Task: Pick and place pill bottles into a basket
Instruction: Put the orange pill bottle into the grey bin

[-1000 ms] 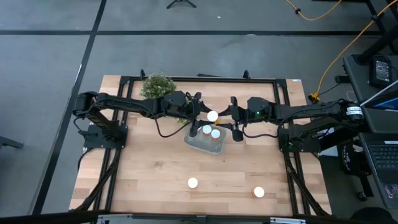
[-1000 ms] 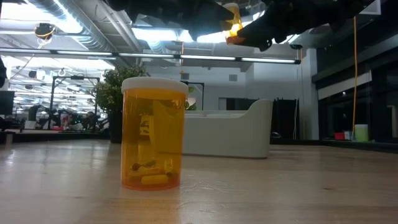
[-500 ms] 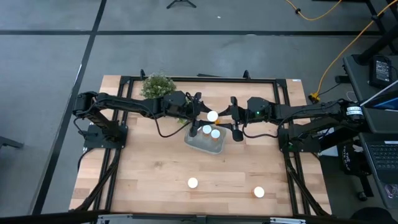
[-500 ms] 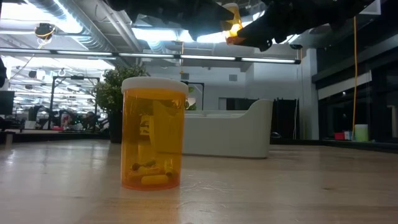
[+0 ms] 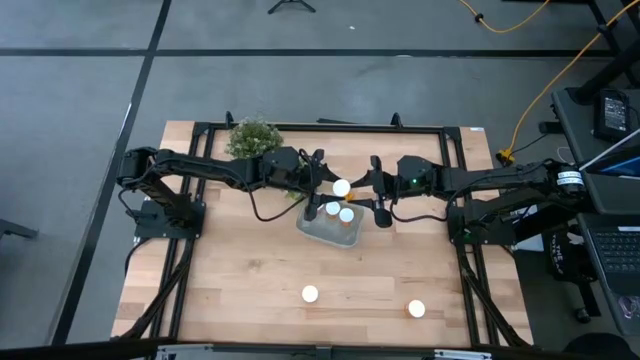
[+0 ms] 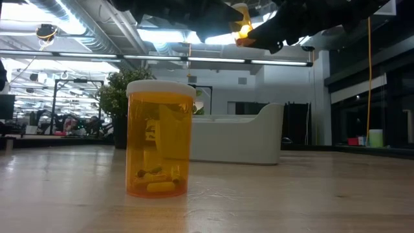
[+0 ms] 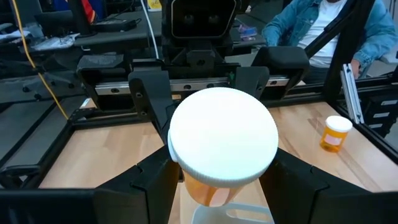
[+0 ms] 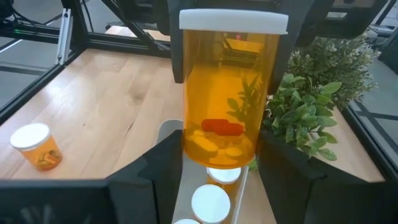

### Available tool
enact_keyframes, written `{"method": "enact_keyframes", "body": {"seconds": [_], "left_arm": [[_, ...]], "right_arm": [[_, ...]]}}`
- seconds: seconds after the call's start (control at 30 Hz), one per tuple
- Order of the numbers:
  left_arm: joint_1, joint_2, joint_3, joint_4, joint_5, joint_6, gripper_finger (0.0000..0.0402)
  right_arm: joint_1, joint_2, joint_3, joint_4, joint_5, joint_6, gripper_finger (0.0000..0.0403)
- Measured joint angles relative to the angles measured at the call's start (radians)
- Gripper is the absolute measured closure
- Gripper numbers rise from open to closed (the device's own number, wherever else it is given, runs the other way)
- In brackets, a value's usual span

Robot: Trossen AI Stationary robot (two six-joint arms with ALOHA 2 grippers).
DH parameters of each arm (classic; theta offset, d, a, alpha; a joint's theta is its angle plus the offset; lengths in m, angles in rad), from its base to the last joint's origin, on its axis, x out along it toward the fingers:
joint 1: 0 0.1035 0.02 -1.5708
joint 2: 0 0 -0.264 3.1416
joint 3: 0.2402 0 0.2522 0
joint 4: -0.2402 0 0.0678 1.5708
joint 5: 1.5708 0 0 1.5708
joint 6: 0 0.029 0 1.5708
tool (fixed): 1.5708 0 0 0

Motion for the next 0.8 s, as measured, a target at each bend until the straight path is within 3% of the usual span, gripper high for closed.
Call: {"method": "enact_keyframes", "body": {"seconds": [0.53, 0.8], "left_arm": [[0.0, -0.001, 0.0, 0.0, 0.0, 0.024, 0.0201], [0.0, -0.001, 0.0, -0.001, -0.004, 0.025, 0.0201]], "right_arm": [[0.0, 0.0, 0.0, 0.011, -0.001, -0.008, 0.0211], [0.001, 0.0, 0.0, 0.008, -0.008, -0.004, 0.0144]]}}
